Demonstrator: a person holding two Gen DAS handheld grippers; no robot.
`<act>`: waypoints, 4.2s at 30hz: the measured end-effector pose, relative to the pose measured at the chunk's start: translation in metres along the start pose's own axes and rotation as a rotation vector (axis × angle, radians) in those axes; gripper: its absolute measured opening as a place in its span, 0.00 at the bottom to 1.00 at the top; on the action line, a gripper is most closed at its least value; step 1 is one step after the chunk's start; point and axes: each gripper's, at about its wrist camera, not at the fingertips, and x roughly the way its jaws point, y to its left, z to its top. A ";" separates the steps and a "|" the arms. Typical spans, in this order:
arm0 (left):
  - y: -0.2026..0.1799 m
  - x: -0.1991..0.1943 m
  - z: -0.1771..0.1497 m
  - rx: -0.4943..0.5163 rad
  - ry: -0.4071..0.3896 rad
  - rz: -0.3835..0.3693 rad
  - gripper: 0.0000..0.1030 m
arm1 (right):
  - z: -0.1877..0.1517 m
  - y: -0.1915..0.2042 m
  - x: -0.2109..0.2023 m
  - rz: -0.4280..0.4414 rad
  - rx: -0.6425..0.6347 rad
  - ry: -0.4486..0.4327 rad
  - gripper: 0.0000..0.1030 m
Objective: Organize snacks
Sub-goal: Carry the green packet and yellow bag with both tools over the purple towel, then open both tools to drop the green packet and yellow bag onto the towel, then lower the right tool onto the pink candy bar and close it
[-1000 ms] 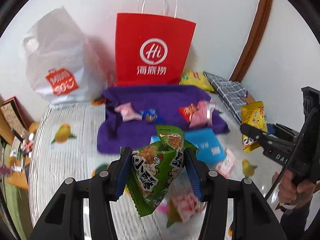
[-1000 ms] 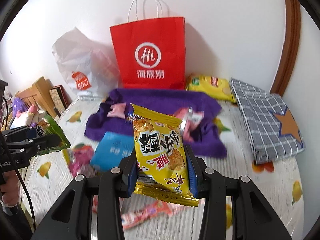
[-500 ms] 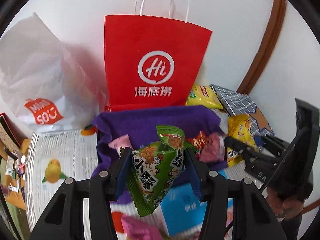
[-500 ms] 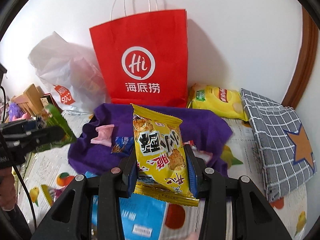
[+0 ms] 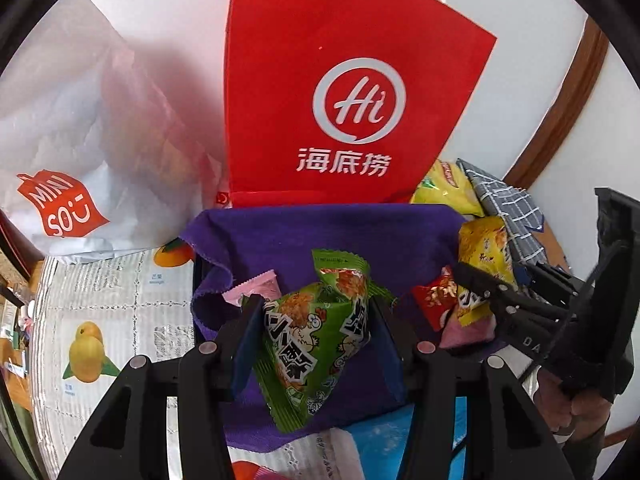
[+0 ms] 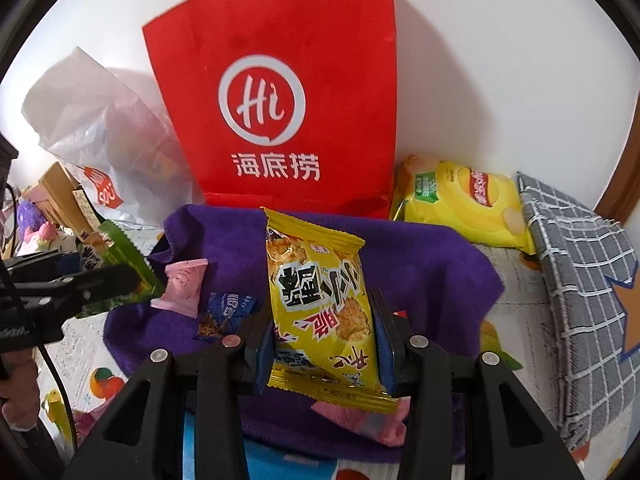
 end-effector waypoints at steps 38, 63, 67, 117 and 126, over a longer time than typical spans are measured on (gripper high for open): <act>0.002 0.018 -0.001 0.006 0.051 -0.007 0.49 | -0.015 -0.006 0.032 -0.005 -0.025 0.100 0.40; -0.005 0.034 -0.008 0.048 0.119 0.007 0.47 | -0.012 -0.006 0.016 0.014 -0.013 0.079 0.51; -0.007 0.031 -0.008 0.054 0.112 0.001 0.47 | -0.009 -0.006 0.007 0.010 -0.006 0.059 0.51; -0.029 -0.085 -0.061 0.070 0.016 -0.041 0.65 | -0.137 -0.023 -0.116 -0.157 0.218 0.048 0.55; -0.002 -0.099 -0.080 0.003 0.023 -0.020 0.65 | -0.154 -0.016 -0.126 -0.124 0.242 0.046 0.55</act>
